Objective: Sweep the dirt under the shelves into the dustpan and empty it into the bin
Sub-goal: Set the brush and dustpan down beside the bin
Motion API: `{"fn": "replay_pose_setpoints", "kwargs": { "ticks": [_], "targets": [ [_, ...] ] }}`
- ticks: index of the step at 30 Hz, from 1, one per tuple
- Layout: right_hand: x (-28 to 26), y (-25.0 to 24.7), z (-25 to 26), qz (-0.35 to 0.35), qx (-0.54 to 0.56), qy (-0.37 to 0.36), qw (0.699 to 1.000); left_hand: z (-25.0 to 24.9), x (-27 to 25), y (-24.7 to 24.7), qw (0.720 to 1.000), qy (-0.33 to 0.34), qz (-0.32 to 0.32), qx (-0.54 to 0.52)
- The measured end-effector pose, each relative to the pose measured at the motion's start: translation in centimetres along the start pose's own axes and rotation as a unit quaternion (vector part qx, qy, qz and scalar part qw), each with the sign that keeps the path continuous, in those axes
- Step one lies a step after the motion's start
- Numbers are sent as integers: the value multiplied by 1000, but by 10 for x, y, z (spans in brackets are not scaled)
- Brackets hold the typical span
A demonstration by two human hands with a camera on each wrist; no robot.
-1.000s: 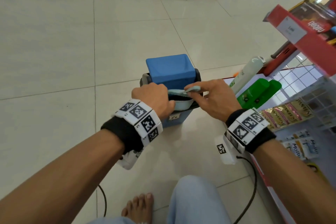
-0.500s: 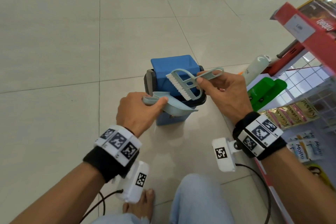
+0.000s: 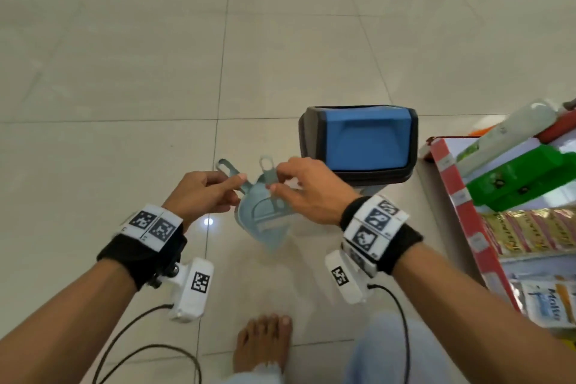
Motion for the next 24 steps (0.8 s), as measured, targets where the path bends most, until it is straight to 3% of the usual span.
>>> {"fn": "replay_pose_setpoints", "kwargs": {
  "ticks": [4, 7, 11, 16, 24],
  "targets": [
    [41, 51, -13, 19, 4, 25, 1000, 15, 38, -6, 994, -35, 18, 98],
    [63, 81, -32, 5, 53, 69, 996, 23, 67, -4, 994, -62, 33, 82],
    [82, 102, -70, -33, 142, 139, 979, 35, 106, -3, 996, -74, -13, 48],
    [110, 116, -109, -35, 159, 167, 973, 50, 150, 9, 995, -80, -62, 26],
    [133, 131, -156, -164, 181, 269, 932, 70, 187, 27, 991, -63, -90, 77]
  ]
}}
Point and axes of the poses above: each hand's wrist, its own x-axis towards the middle knuckle, its own y-axis out of the palm, z = x × y, the point moved 4 cm from there along x, towards the middle knuckle, and after that the axes turned 8 degrees about -y, right-handed, at the moved point
